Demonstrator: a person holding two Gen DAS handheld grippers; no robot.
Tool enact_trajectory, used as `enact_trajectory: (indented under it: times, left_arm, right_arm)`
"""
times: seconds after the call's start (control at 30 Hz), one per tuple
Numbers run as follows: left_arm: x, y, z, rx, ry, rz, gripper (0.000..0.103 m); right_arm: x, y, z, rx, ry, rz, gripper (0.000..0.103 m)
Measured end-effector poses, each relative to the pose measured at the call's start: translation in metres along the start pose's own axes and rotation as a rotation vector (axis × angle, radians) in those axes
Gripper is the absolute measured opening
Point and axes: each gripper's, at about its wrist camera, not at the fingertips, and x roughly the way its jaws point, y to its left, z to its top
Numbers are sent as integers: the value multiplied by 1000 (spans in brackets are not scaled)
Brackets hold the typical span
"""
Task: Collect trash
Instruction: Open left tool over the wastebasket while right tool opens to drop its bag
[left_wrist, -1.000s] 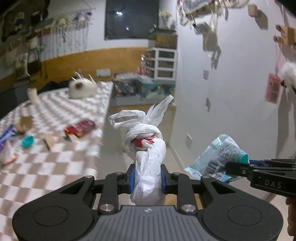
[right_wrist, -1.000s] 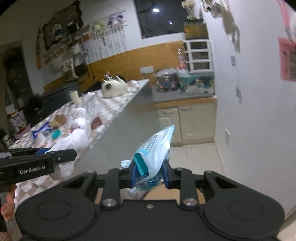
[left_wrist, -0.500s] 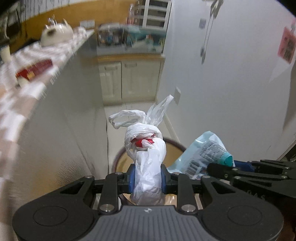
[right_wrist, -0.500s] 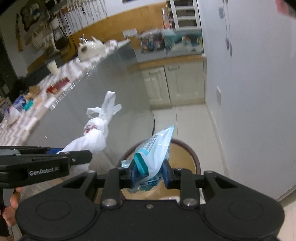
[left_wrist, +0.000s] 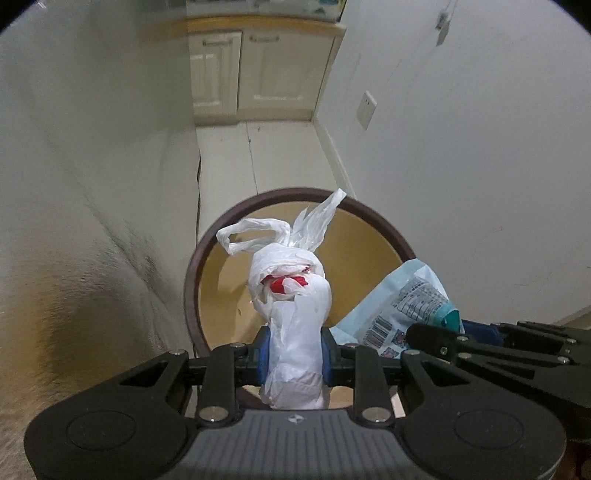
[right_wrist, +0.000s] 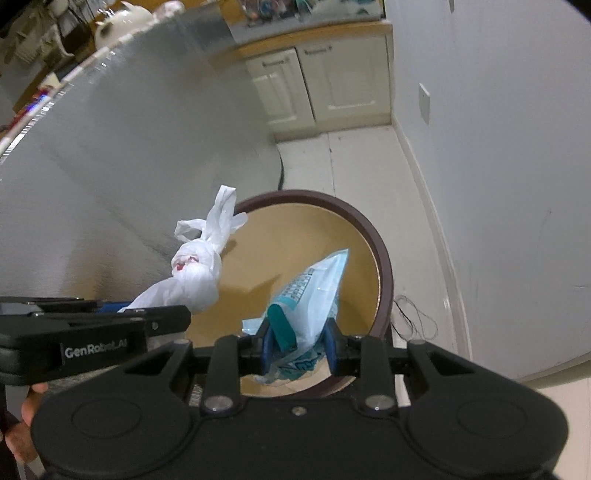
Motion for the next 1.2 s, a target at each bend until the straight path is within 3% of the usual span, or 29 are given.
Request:
enact_trajectory:
  times: [0.5, 0.73, 1.0, 1.2]
  left_arm:
    - [70, 8, 27, -36, 178, 7, 29]
    - [84, 12, 32, -27, 207, 22, 30]
    - [86, 11, 39, -25, 210, 44, 49]
    - [85, 13, 39, -22, 209, 53, 55]
  right_arm:
    - [64, -3, 24, -2, 154, -43, 29]
    - [82, -3, 31, -10, 203, -57, 32]
    - [89, -2, 36, -19, 227, -60, 41]
    - [87, 2, 36, -28, 223, -65, 47]
